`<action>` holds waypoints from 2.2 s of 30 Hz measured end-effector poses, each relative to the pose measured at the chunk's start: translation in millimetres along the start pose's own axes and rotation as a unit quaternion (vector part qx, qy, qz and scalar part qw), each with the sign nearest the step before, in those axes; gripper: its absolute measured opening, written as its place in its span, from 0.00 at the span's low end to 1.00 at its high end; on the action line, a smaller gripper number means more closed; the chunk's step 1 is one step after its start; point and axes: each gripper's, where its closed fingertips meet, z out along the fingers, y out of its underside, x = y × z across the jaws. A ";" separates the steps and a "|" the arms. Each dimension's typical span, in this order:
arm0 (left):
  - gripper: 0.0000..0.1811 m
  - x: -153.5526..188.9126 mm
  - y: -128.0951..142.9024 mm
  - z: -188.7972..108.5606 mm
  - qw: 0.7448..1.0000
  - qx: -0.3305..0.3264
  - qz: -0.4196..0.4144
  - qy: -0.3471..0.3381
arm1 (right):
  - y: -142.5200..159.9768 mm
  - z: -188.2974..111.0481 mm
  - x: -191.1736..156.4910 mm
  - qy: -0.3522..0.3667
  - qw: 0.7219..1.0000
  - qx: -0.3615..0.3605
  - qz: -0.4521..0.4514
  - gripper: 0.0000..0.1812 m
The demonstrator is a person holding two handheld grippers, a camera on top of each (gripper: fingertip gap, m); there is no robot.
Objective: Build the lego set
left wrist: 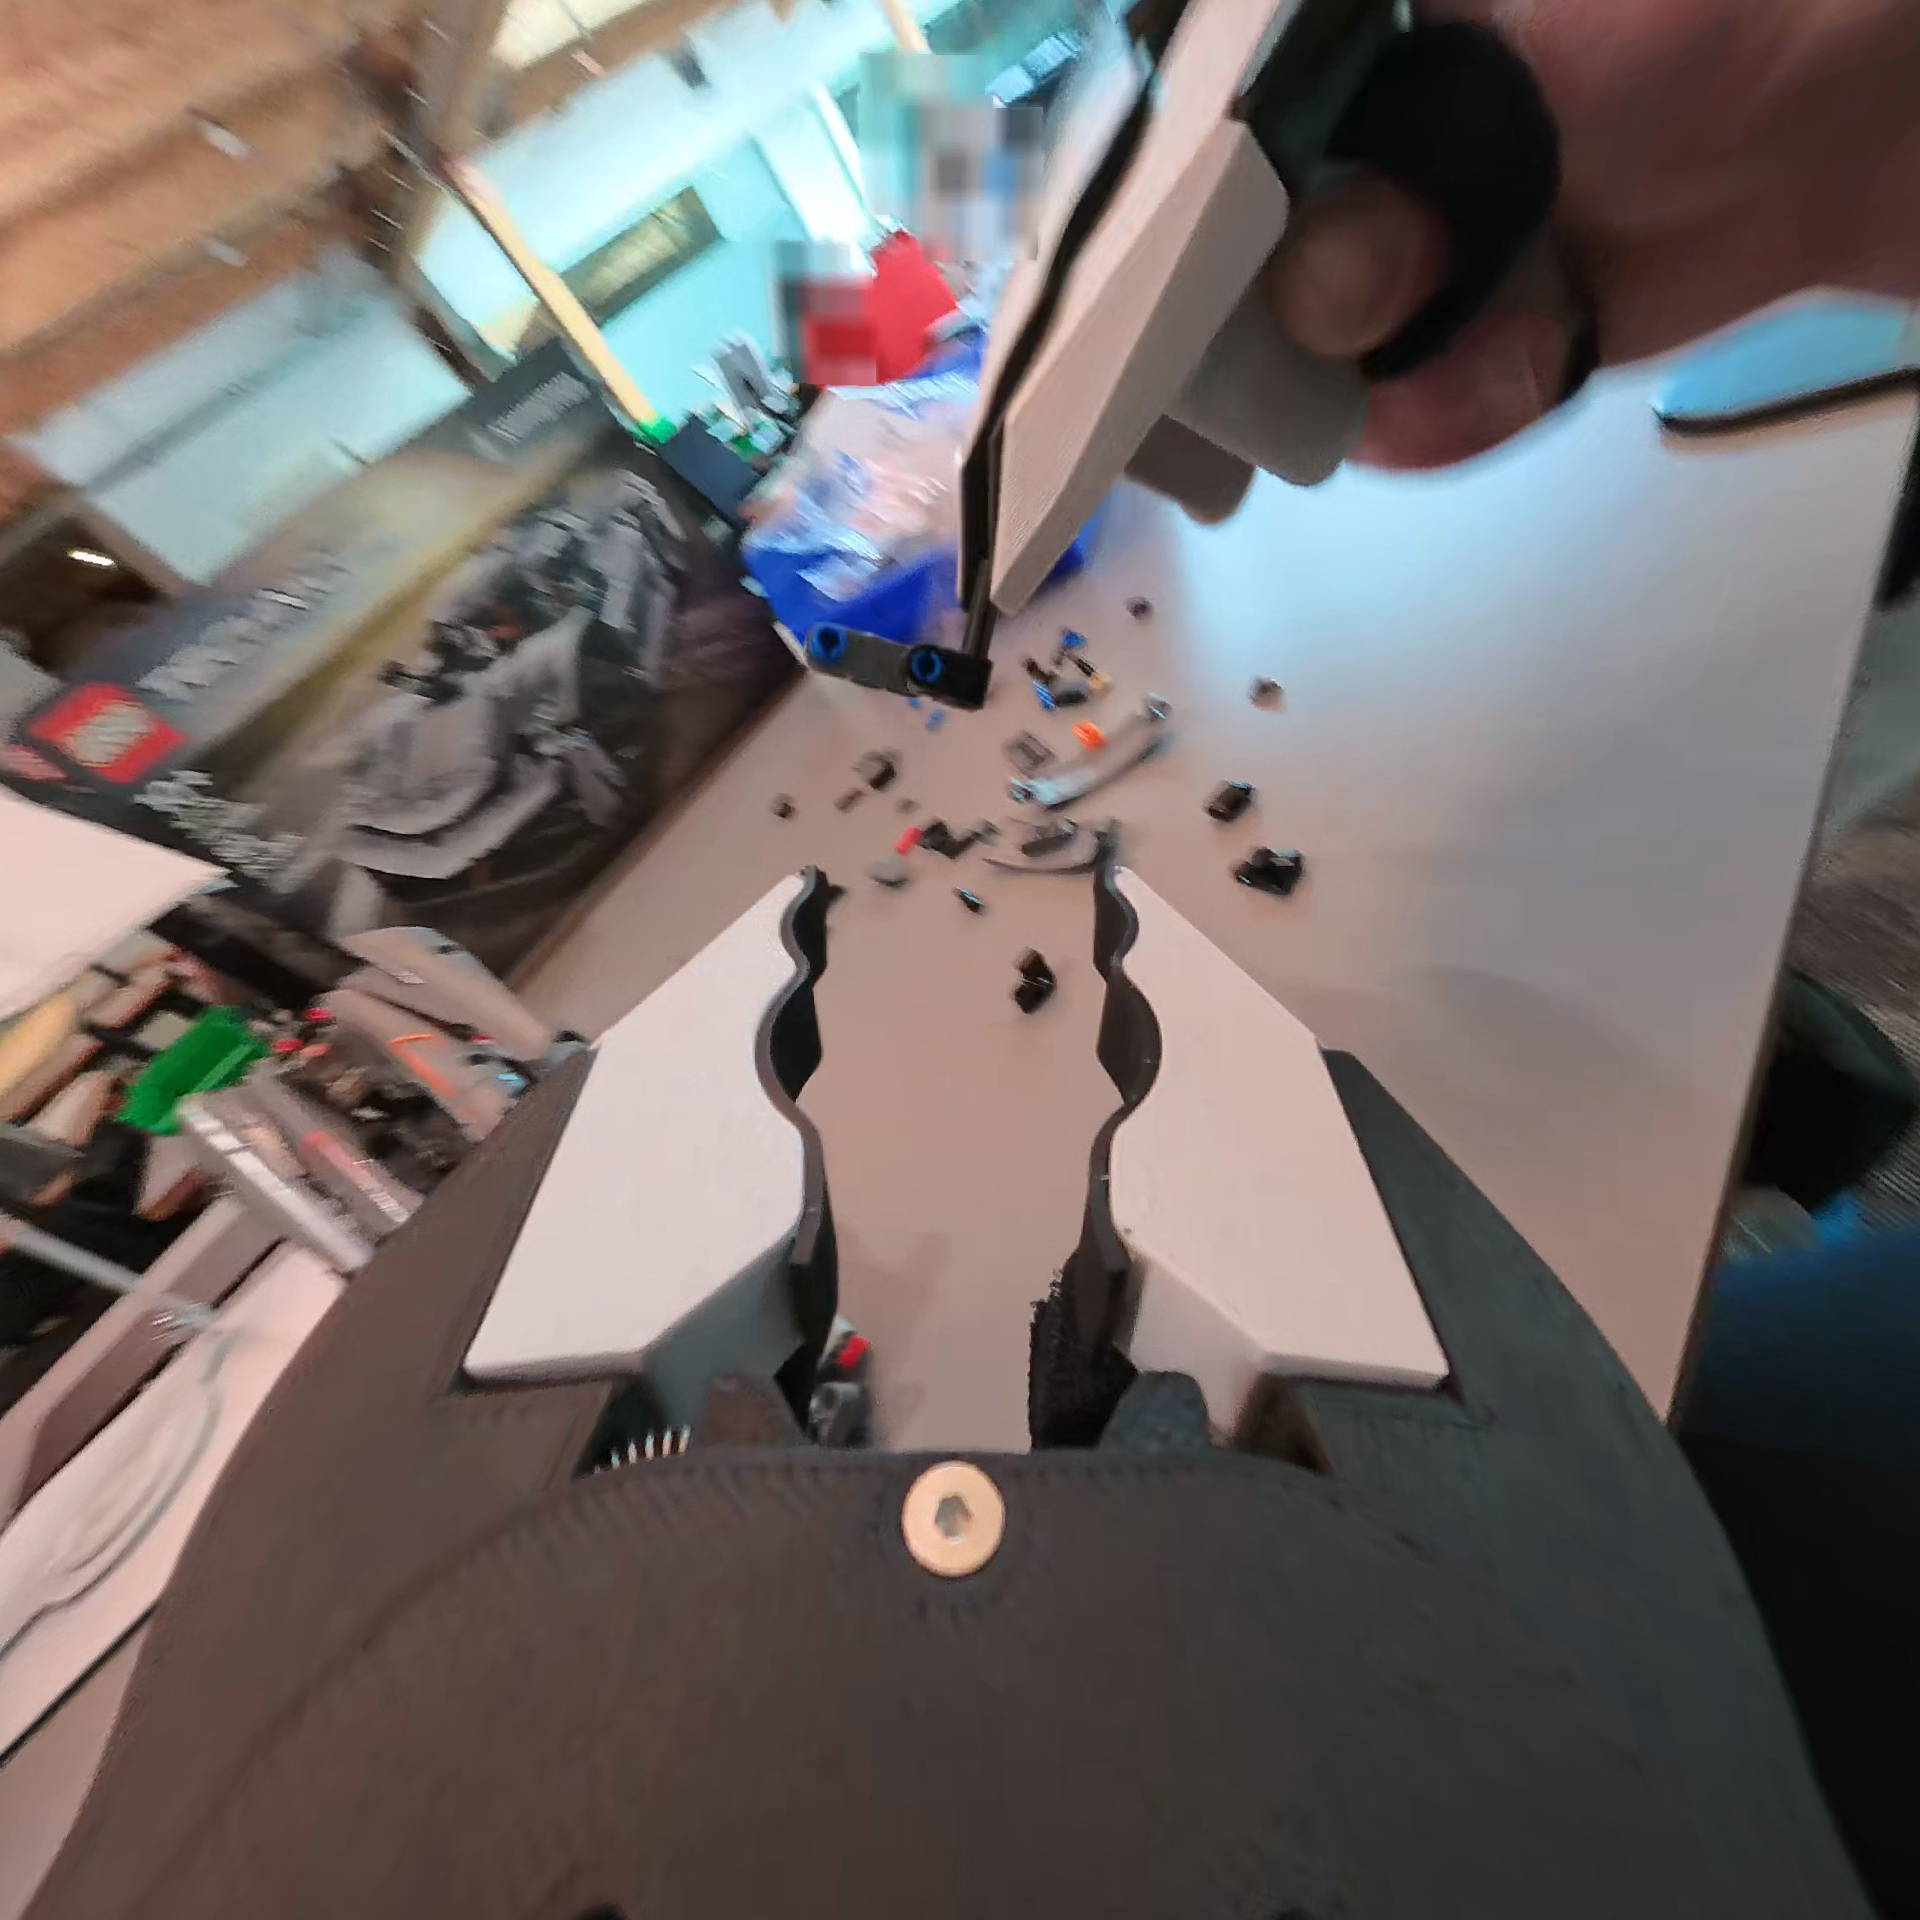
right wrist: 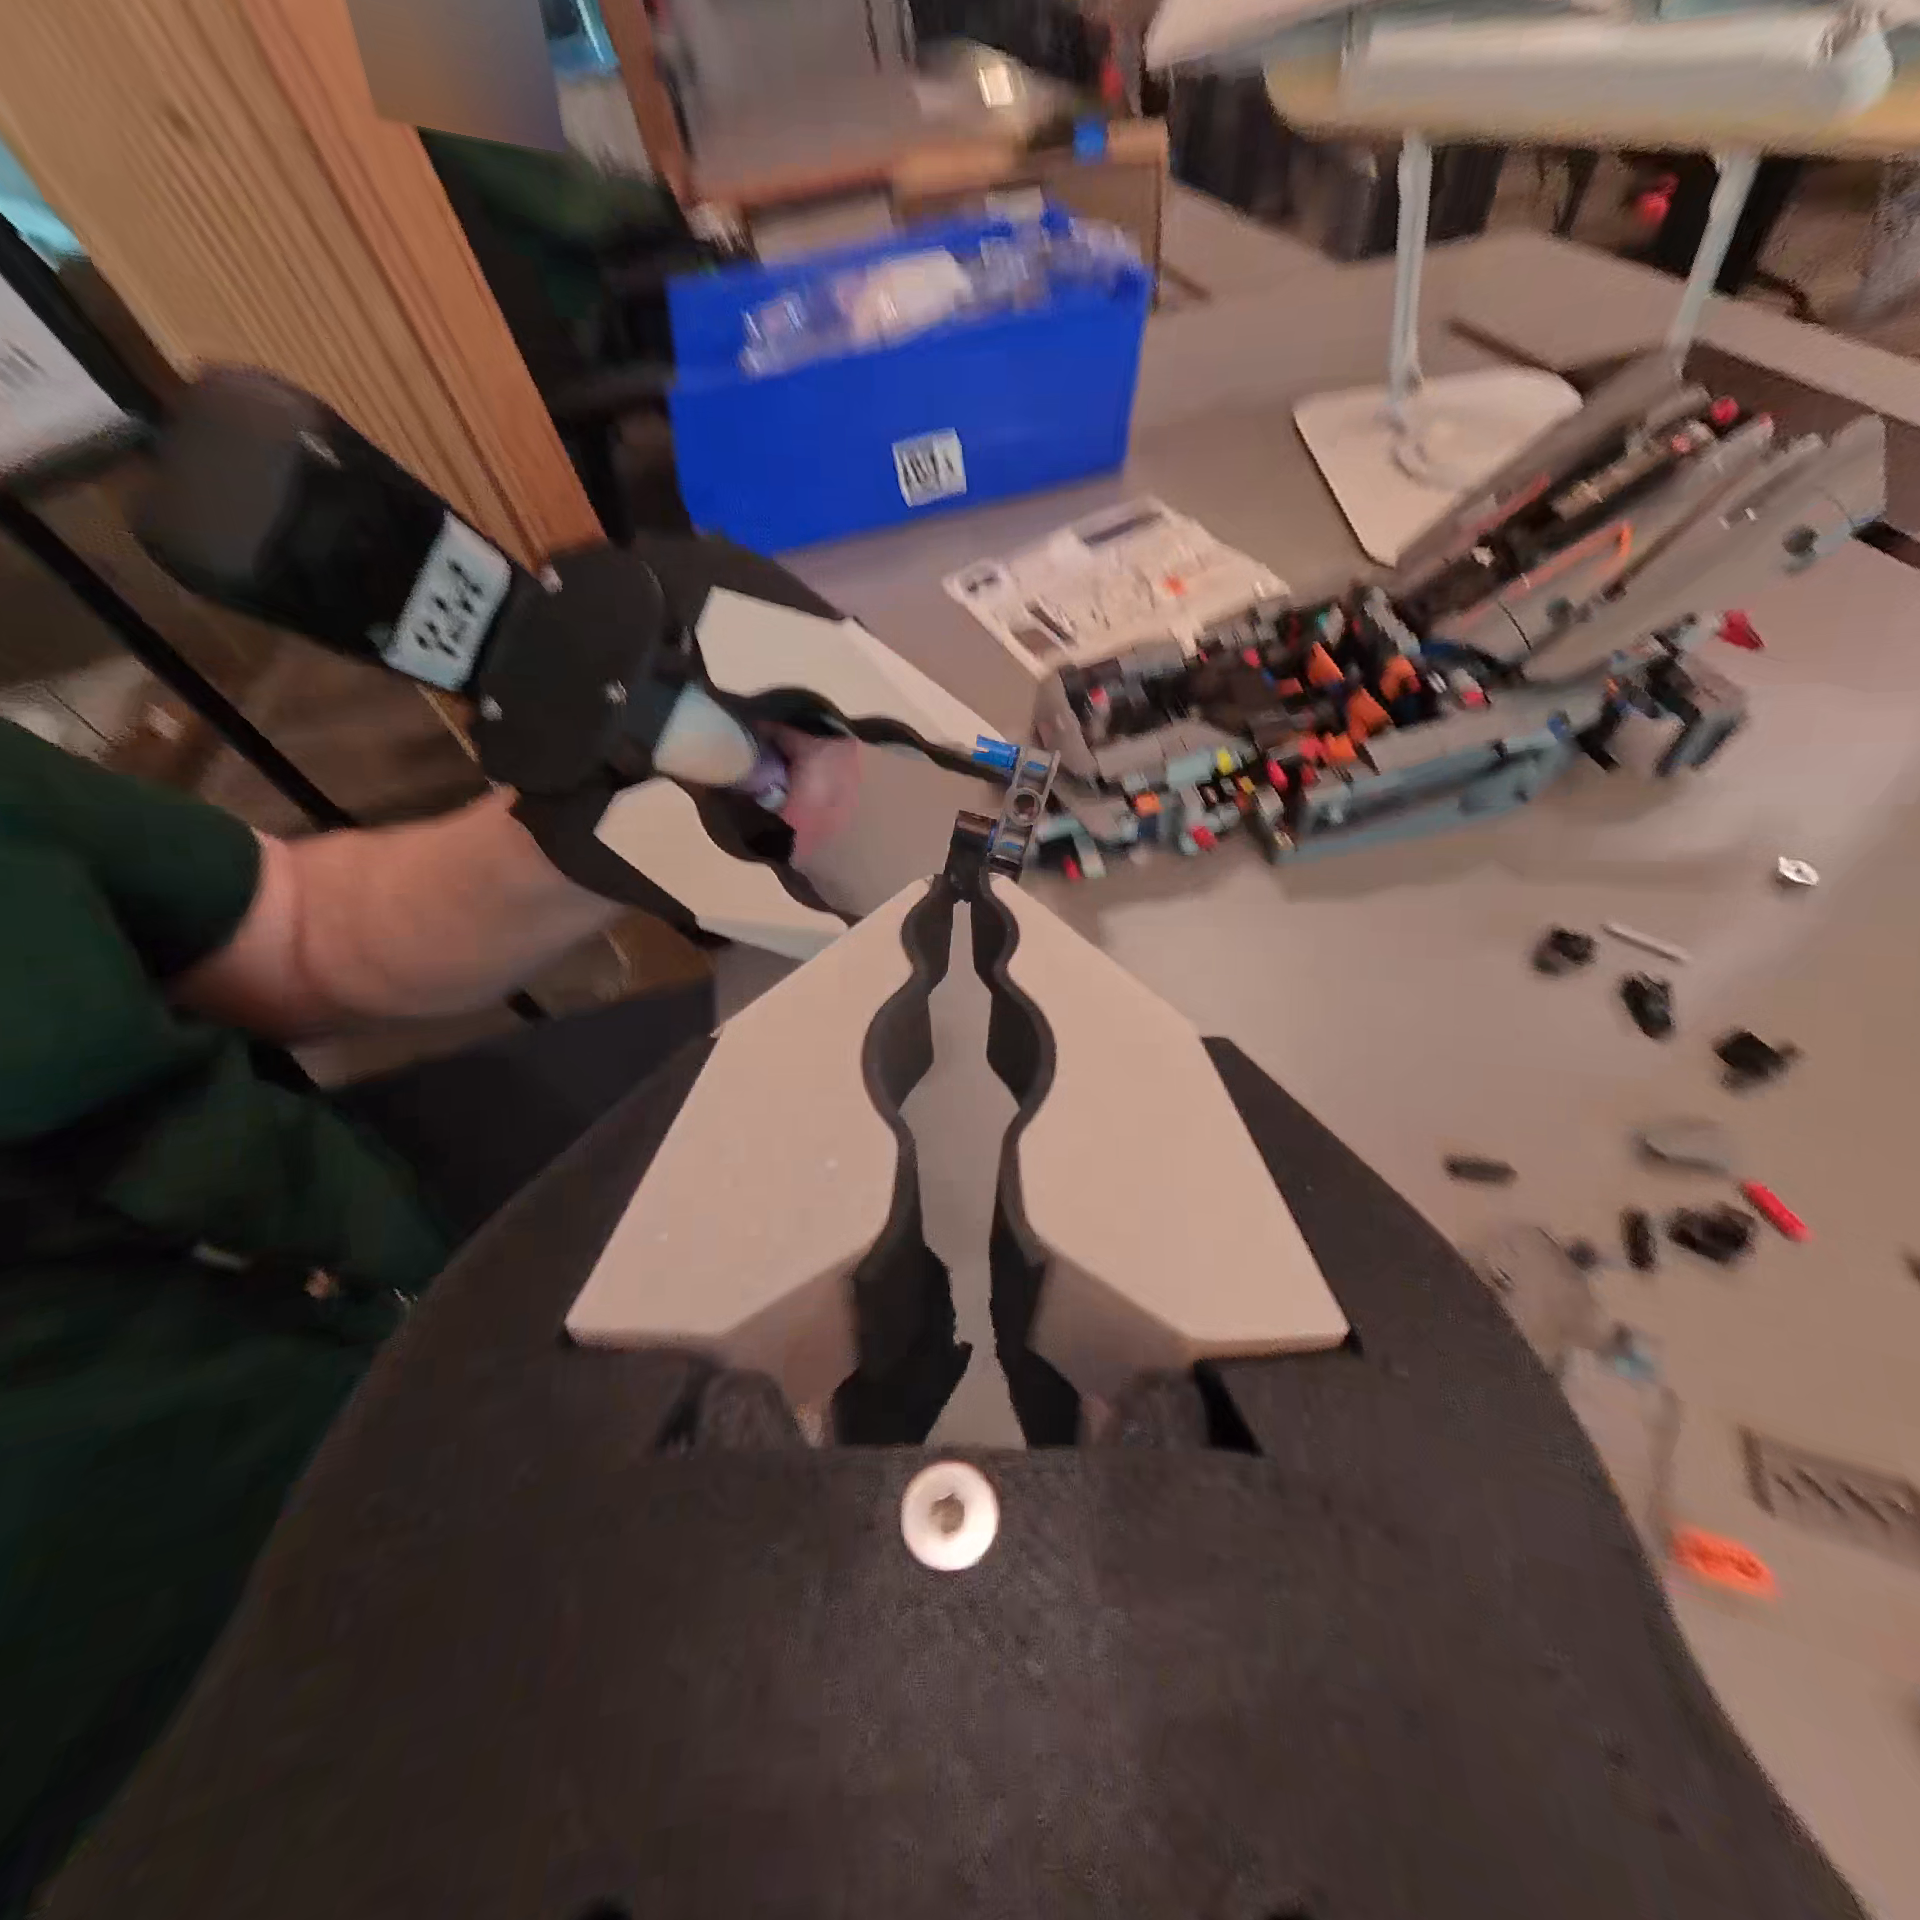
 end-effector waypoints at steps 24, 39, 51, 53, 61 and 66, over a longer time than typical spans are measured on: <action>0.17 -13.6 -36.8 -33.2 0.990 0.082 0.093 -0.064 | -15.4 24.4 -48.2 -0.230 0.961 0.104 0.115 0.01; 0.19 -25.5 -43.2 -59.7 0.968 0.172 -0.177 0.045 | -38.8 33.7 -54.8 -0.094 0.986 0.132 -0.031 0.01; 0.14 -24.4 -50.1 -76.8 0.931 0.230 -0.261 0.110 | -48.5 42.5 -70.7 -0.095 0.985 0.135 -0.057 0.01; 0.15 -26.1 -50.9 -79.8 0.924 0.240 -0.273 0.116 | -50.1 43.5 -71.6 -0.093 0.984 0.138 -0.058 0.01; 0.17 -30.2 -53.9 -88.9 0.904 0.268 -0.306 0.132 | -53.5 48.8 -73.9 -0.079 0.984 0.142 -0.071 0.01; 0.17 -38.1 -54.0 -94.4 0.896 0.282 -0.319 0.126 | -55.3 50.4 -70.9 -0.065 0.984 0.149 -0.067 0.01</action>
